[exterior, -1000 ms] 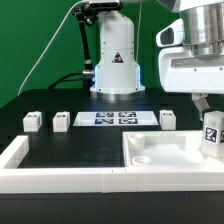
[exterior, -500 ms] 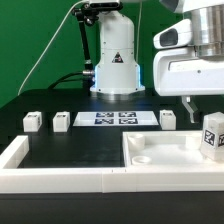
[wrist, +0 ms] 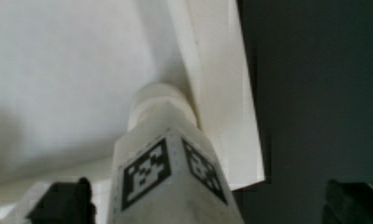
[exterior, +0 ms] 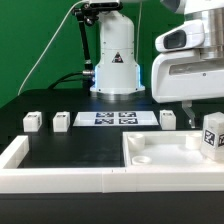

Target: Assemble square table

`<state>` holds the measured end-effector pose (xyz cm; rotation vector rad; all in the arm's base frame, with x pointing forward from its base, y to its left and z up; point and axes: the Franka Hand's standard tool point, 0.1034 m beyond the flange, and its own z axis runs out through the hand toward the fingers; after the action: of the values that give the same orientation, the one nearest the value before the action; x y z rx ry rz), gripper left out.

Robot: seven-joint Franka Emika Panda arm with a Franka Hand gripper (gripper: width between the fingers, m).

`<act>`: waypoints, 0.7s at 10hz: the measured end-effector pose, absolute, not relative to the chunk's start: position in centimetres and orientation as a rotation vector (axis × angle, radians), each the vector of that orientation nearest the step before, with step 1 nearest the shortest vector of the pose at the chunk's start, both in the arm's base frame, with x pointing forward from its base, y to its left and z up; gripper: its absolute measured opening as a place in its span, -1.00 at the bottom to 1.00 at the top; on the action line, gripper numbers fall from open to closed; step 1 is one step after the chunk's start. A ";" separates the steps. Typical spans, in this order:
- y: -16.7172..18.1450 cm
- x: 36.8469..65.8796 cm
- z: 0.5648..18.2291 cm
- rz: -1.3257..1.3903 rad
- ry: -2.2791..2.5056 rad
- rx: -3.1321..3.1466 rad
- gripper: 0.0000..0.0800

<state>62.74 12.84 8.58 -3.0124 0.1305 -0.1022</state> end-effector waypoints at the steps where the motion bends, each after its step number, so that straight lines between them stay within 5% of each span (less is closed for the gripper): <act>1: 12.9 62.9 8.6 -0.089 0.022 -3.021 0.62; 7: 12.2 63.6 8.8 -0.113 -0.640 -2.984 0.59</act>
Offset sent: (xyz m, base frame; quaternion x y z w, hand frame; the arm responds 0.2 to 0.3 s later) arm 0.0100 -0.0023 0.0035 -0.0144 -0.0123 -0.1579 0.9873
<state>63.65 12.23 8.78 -2.9838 -0.6402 -0.1127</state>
